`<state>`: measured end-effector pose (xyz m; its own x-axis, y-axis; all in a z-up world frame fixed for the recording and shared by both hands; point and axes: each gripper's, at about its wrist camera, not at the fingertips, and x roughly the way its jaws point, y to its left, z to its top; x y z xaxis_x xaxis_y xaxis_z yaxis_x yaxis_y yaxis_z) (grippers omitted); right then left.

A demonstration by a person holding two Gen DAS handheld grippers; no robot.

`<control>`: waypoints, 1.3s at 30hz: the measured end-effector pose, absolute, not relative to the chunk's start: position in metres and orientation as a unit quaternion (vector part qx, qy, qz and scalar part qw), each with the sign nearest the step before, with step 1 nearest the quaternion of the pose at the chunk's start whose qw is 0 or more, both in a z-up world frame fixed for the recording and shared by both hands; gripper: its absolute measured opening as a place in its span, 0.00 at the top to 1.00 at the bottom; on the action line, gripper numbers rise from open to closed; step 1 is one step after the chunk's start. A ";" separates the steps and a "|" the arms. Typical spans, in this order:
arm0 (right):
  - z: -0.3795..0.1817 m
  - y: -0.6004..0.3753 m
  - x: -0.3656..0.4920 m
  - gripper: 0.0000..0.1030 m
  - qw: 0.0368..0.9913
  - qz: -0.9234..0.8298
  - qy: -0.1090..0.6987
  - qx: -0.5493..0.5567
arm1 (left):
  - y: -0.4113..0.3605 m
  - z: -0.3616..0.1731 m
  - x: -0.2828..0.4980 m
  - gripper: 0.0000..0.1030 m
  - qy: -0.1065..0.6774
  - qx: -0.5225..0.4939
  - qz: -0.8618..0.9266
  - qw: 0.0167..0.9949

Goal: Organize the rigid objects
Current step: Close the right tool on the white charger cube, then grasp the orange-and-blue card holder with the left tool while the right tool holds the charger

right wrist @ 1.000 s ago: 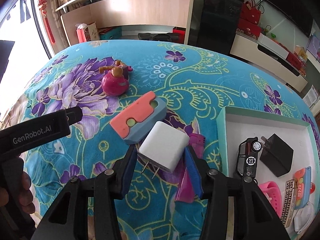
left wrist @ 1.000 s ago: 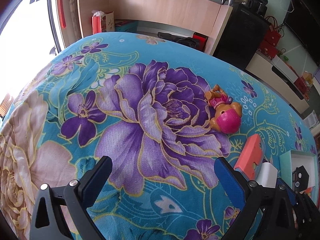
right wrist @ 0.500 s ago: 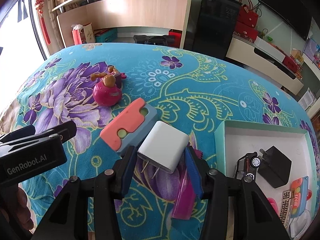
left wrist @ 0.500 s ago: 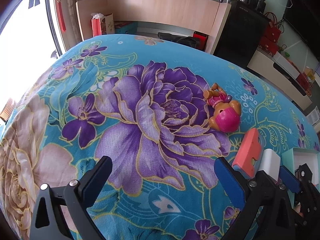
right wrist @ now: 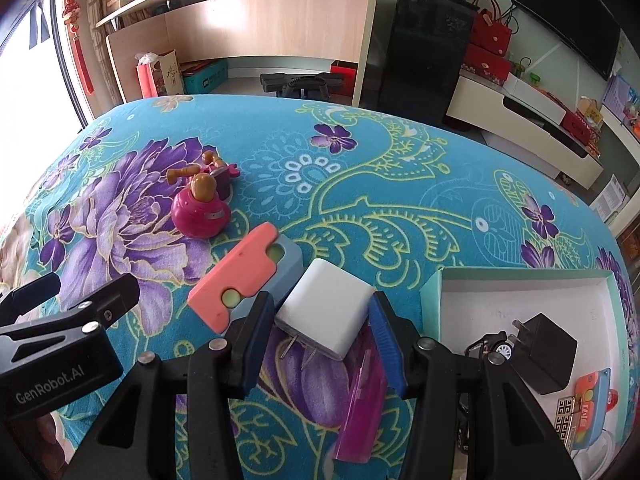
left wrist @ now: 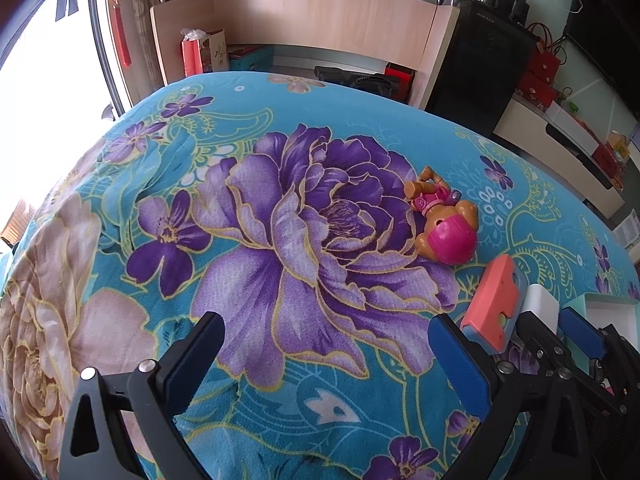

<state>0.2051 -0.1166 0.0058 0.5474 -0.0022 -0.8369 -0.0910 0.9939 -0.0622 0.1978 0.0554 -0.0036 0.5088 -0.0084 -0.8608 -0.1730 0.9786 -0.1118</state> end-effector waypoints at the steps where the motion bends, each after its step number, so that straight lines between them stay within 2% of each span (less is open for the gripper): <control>1: 0.006 -0.117 0.206 0.50 0.877 0.024 0.477 -0.049 | 0.056 -0.004 0.198 0.00 0.493 -0.092 0.048 0.864; 8: 0.006 -0.116 0.202 0.54 0.880 0.024 0.472 -0.054 | 0.054 -0.002 0.198 0.00 0.492 -0.090 0.045 0.865; 9: 0.007 -0.115 0.200 0.57 0.880 0.025 0.471 -0.056 | 0.053 -0.001 0.198 0.00 0.492 -0.089 0.044 0.865; 12: 0.013 -0.112 0.192 0.74 0.884 0.035 0.462 -0.061 | 0.052 0.000 0.197 0.00 0.491 -0.086 0.042 0.866; 18: 0.014 -0.113 0.187 0.80 0.880 0.049 0.469 -0.054 | 0.050 0.000 0.197 0.00 0.491 -0.080 0.043 0.866; 24: 0.022 -0.127 0.187 0.79 0.884 0.043 0.464 -0.024 | 0.050 0.000 0.196 0.00 0.491 -0.080 0.040 0.866; 26: 0.022 -0.132 0.190 0.76 0.884 0.036 0.467 -0.012 | 0.051 0.000 0.195 0.00 0.490 -0.082 0.041 0.867; 28: 0.020 -0.134 0.194 0.64 0.881 0.027 0.471 -0.012 | 0.052 0.000 0.195 0.00 0.490 -0.083 0.041 0.867; 33: 0.014 -0.132 0.200 0.62 0.875 0.044 0.482 0.001 | 0.055 -0.002 0.195 0.00 0.492 -0.084 0.048 0.865; 36: 0.012 -0.125 0.205 0.54 0.872 0.045 0.487 -0.019 | 0.057 -0.003 0.195 0.00 0.493 -0.081 0.054 0.864; 39: 0.005 -0.122 0.215 0.54 0.865 0.037 0.498 -0.045 | 0.058 -0.003 0.195 0.00 0.495 -0.083 0.055 0.863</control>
